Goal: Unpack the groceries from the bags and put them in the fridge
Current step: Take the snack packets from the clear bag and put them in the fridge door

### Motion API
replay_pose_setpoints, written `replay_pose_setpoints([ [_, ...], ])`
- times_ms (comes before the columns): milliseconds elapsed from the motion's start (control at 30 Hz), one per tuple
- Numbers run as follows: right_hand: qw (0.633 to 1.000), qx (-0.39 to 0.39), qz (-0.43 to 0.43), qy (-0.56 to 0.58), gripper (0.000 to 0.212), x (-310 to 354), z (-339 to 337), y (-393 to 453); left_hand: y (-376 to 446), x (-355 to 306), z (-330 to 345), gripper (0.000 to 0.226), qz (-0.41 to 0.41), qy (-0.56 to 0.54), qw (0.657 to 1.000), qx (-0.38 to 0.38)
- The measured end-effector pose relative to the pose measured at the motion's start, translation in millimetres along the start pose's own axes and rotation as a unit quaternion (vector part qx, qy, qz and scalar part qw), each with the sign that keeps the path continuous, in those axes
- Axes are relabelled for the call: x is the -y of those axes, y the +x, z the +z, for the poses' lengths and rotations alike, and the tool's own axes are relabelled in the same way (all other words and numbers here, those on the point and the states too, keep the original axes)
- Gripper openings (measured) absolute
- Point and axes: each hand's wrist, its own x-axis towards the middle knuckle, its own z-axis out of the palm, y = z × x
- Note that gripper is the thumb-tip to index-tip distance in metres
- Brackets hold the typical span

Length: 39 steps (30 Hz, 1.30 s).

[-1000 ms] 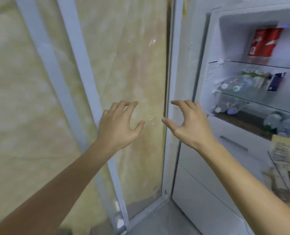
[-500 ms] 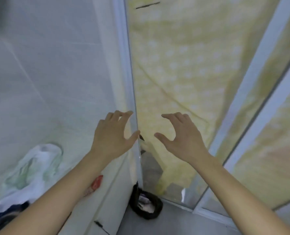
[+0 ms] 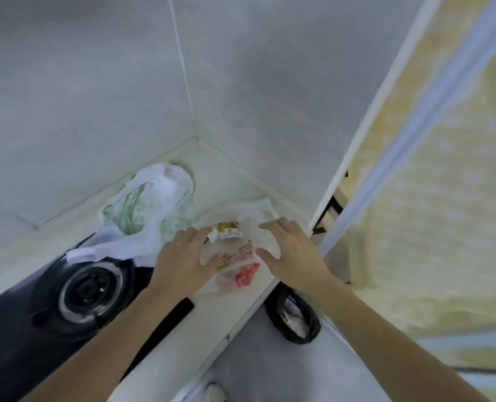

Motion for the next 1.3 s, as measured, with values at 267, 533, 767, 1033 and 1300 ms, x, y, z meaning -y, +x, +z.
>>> replay_pose_setpoints([
  [267,0.989,0.139,-0.047,0.010,0.048,-44.4,127.0,91.3,34.8,38.5,101.9,0.027,-0.064,-0.085,0.993,0.058],
  [533,0.977,0.163,-0.123,-0.052,0.087,-67.9,184.0,149.0,62.3,38.0,148.1,0.056,-0.092,0.019,0.979,0.178],
  [767,0.972,0.161,-0.136,-0.107,0.069,-71.0,182.6,144.5,67.6,31.2,160.4,0.068,-0.108,0.092,0.978,0.155],
  [1033,0.988,0.085,-0.126,0.006,0.018,-60.6,142.8,147.2,71.0,24.7,110.8,0.080,-0.095,-0.027,0.995,0.026],
  [1300,0.993,-0.034,-0.010,0.108,0.014,-36.3,11.0,127.0,94.7,-20.6,9.5,0.080,-0.018,-0.120,0.992,-0.043],
])
